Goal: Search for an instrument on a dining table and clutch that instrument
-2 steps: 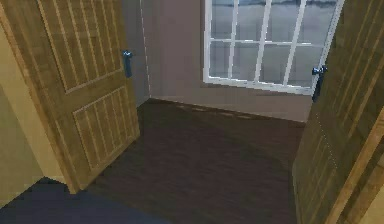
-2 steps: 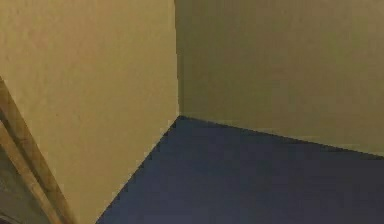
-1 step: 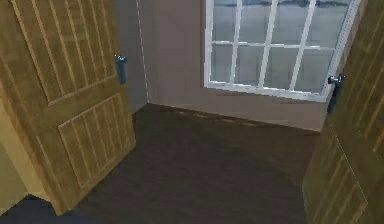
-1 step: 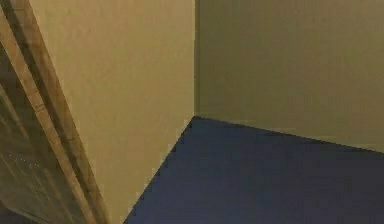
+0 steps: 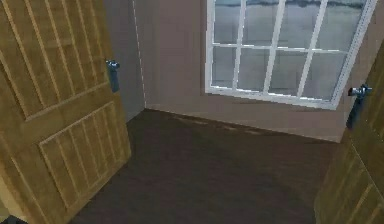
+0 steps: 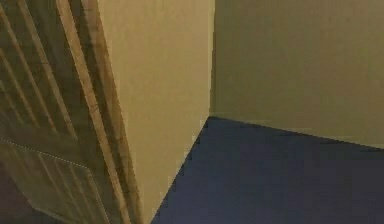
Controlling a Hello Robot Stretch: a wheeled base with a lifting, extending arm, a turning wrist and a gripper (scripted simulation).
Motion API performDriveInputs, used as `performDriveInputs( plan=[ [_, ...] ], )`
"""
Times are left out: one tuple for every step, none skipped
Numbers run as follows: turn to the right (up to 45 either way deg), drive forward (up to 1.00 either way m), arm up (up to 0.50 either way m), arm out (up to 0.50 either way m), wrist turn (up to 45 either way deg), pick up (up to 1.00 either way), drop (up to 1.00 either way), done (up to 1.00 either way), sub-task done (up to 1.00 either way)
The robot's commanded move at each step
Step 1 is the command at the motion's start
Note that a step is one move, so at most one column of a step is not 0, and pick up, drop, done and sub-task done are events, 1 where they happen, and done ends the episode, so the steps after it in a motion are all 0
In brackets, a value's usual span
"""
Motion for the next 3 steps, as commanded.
performDriveInputs(
  plan=[
    [18.0,0.0,0.0,0.0,0.0,0.0,0.0,0.0,0.0],
    [0.0,1.0,0.0,0.0,0.0,0.0,0.0,0.0,0.0],
    [3.0,0.0,0.0,0.0,0.0,0.0,0.0,0.0,0.0]
  ],
)
